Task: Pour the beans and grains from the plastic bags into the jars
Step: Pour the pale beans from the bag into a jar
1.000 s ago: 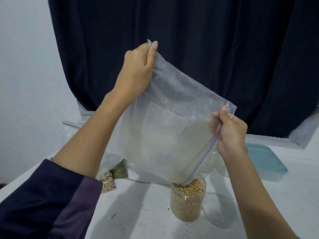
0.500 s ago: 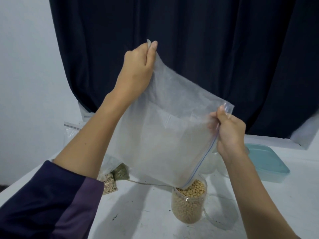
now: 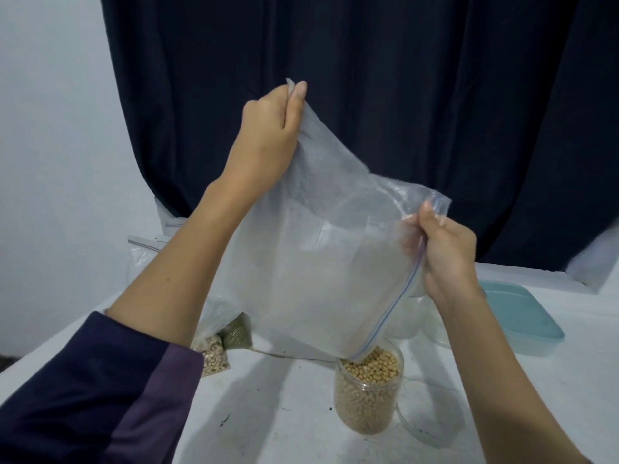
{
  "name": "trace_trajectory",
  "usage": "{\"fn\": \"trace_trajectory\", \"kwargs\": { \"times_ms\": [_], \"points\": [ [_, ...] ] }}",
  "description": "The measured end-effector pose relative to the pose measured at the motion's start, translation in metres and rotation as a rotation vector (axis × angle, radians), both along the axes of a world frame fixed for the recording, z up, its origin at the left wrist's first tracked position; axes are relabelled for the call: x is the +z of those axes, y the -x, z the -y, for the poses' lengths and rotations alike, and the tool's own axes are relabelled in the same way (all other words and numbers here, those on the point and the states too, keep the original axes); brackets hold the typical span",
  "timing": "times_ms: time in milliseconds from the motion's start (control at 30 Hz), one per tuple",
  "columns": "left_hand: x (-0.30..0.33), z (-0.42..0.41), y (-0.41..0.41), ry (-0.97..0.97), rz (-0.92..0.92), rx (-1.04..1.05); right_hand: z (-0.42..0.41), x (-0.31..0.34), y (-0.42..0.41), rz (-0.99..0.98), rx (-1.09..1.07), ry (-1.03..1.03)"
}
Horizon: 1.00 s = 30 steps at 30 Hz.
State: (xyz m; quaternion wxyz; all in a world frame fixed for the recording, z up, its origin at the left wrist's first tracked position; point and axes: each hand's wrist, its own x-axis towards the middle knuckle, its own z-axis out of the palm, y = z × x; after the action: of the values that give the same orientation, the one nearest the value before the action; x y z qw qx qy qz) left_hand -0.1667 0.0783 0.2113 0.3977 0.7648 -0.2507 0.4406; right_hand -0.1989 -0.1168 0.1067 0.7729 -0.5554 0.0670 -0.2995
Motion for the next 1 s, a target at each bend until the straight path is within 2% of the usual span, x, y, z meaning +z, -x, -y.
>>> {"fn": "trace_trajectory", "kwargs": {
  "times_ms": [267, 567, 833, 1000],
  "points": [
    [-0.003, -0.006, -0.004, 0.025, -0.003, -0.007, -0.003, -0.004, -0.002, 0.019, -0.049, 0.030],
    [-0.010, -0.021, -0.023, 0.081, -0.009, 0.020, -0.009, 0.003, -0.014, -0.013, 0.007, 0.033],
    [-0.035, -0.037, -0.056, 0.067, -0.185, 0.125, -0.017, 0.001, -0.053, -0.239, 0.081, 0.003],
    [-0.048, -0.044, -0.063, 0.077, -0.290, 0.189, -0.018, -0.001, -0.063, -0.288, 0.089, -0.027]
  ]
}}
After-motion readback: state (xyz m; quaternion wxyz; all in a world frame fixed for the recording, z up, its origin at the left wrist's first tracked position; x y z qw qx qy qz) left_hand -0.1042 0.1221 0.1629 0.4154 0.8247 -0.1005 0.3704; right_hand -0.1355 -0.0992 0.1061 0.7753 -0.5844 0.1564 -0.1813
